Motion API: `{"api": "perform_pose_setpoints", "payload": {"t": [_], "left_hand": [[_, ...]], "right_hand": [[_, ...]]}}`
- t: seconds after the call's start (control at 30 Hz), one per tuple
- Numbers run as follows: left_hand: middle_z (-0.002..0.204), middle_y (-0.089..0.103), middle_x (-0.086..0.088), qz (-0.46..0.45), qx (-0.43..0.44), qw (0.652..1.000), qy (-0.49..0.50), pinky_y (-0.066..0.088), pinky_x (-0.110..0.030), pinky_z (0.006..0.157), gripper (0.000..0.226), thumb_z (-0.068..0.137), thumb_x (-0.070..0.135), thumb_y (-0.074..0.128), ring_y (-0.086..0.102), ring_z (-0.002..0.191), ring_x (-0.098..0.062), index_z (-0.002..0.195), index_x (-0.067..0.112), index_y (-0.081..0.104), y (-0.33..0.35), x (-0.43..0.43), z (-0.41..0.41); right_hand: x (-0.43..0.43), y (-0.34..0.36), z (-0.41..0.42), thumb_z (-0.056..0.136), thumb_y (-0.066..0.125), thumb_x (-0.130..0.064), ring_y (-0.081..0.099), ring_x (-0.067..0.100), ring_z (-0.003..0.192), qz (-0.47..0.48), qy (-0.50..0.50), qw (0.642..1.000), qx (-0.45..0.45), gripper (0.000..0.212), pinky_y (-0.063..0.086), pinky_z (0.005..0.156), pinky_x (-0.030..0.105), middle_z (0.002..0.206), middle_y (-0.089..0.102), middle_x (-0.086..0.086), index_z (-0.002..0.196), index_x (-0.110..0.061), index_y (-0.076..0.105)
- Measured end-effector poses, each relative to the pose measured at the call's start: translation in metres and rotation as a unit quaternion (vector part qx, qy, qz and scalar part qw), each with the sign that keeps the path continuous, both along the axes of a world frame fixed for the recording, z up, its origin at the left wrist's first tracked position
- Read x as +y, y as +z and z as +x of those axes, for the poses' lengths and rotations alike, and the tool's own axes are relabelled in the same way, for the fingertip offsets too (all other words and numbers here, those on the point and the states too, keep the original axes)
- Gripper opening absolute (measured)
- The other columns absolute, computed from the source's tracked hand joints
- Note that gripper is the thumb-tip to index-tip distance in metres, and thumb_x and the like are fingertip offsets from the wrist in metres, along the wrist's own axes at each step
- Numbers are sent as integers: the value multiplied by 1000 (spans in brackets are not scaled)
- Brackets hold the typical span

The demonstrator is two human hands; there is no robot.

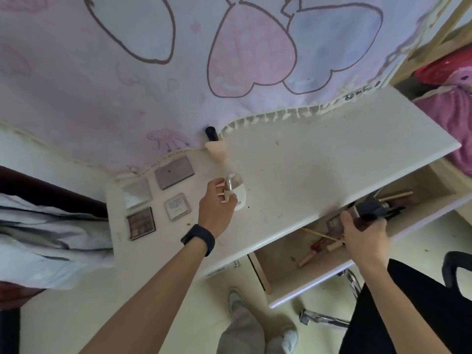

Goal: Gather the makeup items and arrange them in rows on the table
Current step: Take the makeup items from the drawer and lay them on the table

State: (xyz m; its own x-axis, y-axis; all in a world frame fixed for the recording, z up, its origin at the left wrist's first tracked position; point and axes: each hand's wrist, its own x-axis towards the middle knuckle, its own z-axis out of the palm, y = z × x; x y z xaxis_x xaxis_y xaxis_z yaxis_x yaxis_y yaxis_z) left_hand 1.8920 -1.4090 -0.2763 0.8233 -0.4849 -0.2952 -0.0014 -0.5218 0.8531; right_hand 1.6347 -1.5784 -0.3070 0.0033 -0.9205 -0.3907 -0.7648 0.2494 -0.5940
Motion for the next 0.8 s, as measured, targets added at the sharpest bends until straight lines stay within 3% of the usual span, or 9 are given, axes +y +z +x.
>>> {"api": "perform_pose_setpoints", "payload": {"t": [0.13, 0.2, 0.23, 0.37, 0.53, 0.67, 0.8], "left_hand": [[101, 60, 22, -4, -21, 1000, 5, 43, -2, 66, 36, 88, 16, 68, 60, 91, 3, 118, 31, 55, -6, 3, 15], [97, 61, 23, 0, -41, 999, 0, 42, -1, 67, 31, 87, 16, 69, 60, 90, 3, 110, 32, 57, -9, 4, 23], [96, 62, 22, -1, -48, 999, 1, 43, 0, 68, 30, 86, 15, 69, 60, 90, 3, 108, 32, 57, -10, 4, 27], [99, 64, 20, -37, -48, 998, 5, 50, -8, 80, 32, 85, 11, 70, 62, 95, 3, 106, 33, 60, -15, -2, 45], [94, 65, 26, -14, -91, 995, -40, 43, -2, 72, 32, 83, 24, 72, 58, 88, 15, 105, 43, 60, -19, -8, 63], [95, 69, 24, -36, -82, 995, -53, 53, -20, 83, 31, 82, 26, 75, 63, 92, 5, 106, 42, 64, -31, -9, 72], [103, 71, 11, -35, -103, 992, -70, 56, -33, 88, 36, 84, 31, 77, 66, 98, -6, 117, 33, 65, -40, -11, 75]], "right_hand": [[30, 18, 24, 86, 73, -52, 56, 18, 75, -57, 58, 995, -62, 49, 42, 72, 34, 82, 57, -8, 107, -17, 45], [44, 24, 44, 84, 77, -47, 55, -4, 72, -68, 91, 987, -111, 42, 43, 65, 26, 79, 57, -20, 101, -24, 45], [50, 25, 56, 84, 78, -45, 59, -8, 72, -64, 108, 983, -133, 40, 43, 62, 20, 80, 61, -22, 99, -28, 45], [63, 18, 107, 85, 79, -41, 65, -13, 78, -41, 156, 969, -185, 38, 46, 55, 10, 82, 64, -26, 93, -38, 42], [71, 9, 159, 86, 78, -42, 61, -17, 85, -57, 182, 957, -217, 39, 48, 60, 8, 88, 63, -25, 91, -38, 40], [76, 0, 179, 88, 77, -43, 65, -7, 88, -77, 206, 951, -218, 39, 57, 72, 23, 94, 62, -24, 96, -37, 39], [82, -14, 184, 91, 73, -40, 61, 3, 87, -102, 268, 941, -178, 36, 49, 74, 20, 94, 59, -23, 107, -31, 42]]}}
